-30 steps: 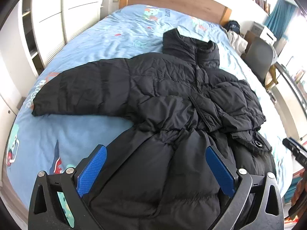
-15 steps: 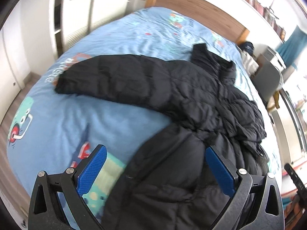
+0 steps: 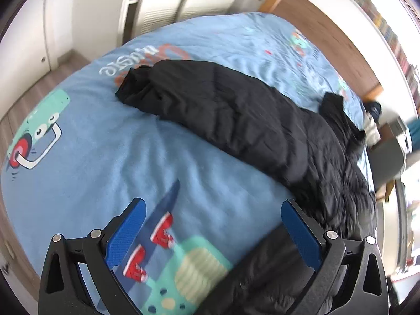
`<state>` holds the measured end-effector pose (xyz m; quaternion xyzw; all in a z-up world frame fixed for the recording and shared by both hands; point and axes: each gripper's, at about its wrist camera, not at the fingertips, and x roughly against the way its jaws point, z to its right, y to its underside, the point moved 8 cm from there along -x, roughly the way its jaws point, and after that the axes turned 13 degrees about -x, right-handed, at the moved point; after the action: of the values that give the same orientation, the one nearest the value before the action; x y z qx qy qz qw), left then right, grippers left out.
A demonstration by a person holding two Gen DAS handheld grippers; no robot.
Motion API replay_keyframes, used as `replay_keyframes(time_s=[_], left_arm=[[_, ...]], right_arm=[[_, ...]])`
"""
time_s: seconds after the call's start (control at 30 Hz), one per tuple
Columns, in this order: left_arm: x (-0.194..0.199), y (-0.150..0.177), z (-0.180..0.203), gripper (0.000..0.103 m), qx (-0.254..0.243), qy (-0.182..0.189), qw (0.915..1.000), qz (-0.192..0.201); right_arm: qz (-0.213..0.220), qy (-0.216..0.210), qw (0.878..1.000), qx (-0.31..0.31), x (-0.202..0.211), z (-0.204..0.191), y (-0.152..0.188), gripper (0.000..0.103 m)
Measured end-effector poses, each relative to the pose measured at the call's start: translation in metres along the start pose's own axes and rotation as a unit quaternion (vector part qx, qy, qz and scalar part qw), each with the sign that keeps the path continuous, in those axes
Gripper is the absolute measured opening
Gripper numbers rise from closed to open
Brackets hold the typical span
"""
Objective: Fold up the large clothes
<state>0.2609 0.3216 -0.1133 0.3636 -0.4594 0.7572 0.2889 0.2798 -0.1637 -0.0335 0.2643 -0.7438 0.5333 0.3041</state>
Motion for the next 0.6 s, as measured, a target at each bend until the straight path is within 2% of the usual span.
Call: replay_keyframes(time_s=[0.27, 0.5, 0.6], left_arm=[[-0.035, -0.021, -0.035, 0.101, 0.071, 0.016, 0.9973, 0.000], [-0.065, -0.033, -0.065, 0.100, 0.168, 0.069, 0.9834, 0.008], [-0.075, -0.042, -0.077, 0.096, 0.197, 0.076, 0.9773, 0.013]], right_arm=[[-0.007, 0.010, 1.000, 0.006, -0.021, 0.005, -0.009, 0.060], [-0.010, 0.020, 1.000, 0.004, -0.038, 0.011, -0.021, 0.060], [-0.010, 0.030, 0.999, -0.005, -0.045, 0.020, -0.028, 0.060]])
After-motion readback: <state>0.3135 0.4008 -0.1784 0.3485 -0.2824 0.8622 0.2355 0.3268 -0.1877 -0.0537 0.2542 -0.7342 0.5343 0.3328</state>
